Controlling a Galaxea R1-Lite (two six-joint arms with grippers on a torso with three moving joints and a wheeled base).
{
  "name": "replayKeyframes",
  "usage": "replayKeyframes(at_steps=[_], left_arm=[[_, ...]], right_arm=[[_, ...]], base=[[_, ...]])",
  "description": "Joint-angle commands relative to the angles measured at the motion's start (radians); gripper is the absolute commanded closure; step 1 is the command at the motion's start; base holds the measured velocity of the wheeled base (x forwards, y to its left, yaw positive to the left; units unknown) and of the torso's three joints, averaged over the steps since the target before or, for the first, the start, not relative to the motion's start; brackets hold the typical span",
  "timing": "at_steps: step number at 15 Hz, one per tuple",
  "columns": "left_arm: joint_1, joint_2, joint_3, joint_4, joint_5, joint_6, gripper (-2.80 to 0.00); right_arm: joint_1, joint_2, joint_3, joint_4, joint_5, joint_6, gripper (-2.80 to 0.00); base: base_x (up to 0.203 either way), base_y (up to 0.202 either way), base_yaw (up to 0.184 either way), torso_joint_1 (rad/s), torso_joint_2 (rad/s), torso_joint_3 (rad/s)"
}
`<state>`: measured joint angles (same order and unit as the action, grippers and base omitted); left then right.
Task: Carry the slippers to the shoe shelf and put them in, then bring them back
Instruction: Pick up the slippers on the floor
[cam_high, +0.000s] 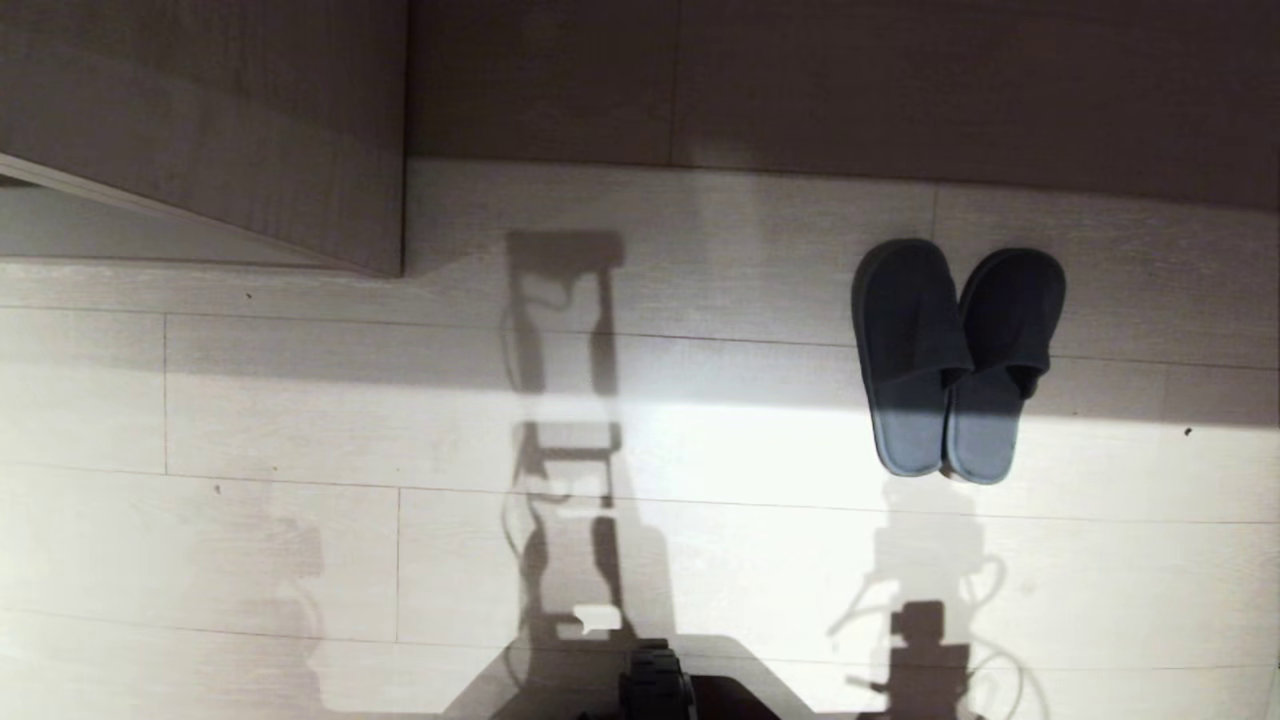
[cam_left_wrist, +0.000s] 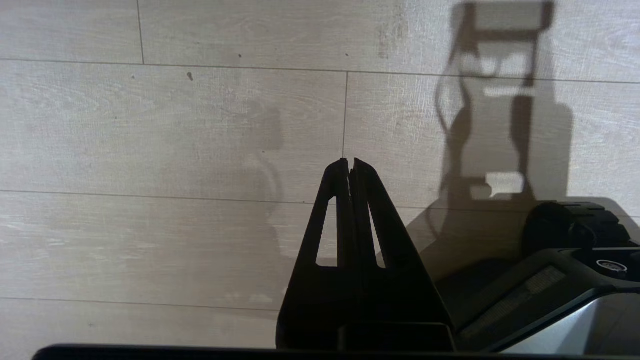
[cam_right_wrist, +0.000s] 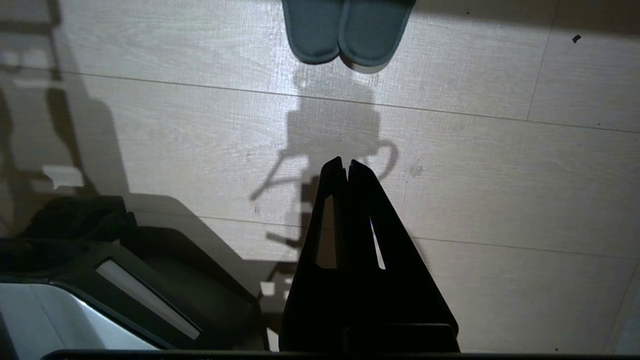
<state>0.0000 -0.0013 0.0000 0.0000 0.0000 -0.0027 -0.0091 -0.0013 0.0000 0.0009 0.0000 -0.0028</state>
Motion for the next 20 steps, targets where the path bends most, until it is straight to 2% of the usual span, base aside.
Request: replayKeyframes(at_steps=[1, 10, 20], left_arm=[[0.000, 0.001, 0.000, 0.000, 0.000, 0.000, 0.00], [0.000, 0.001, 0.000, 0.000, 0.000, -0.002, 0.00], [0.000, 0.001, 0.000, 0.000, 0.000, -0.002, 0.00]], right_arm=[[0.000, 0.001, 0.002, 0.001, 0.000, 0.000, 0.00], [0.000, 0.001, 0.000, 0.001, 0.000, 0.000, 0.00], [0.000, 0.001, 0.001, 0.001, -0.003, 0.013, 0.00]], base=[[0.000, 0.000, 0.000, 0.004, 0.00, -0.195], [0.000, 0.000, 0.000, 0.004, 0.00, -0.189], [0.000, 0.000, 0.000, 0.000, 0.00, -0.011]])
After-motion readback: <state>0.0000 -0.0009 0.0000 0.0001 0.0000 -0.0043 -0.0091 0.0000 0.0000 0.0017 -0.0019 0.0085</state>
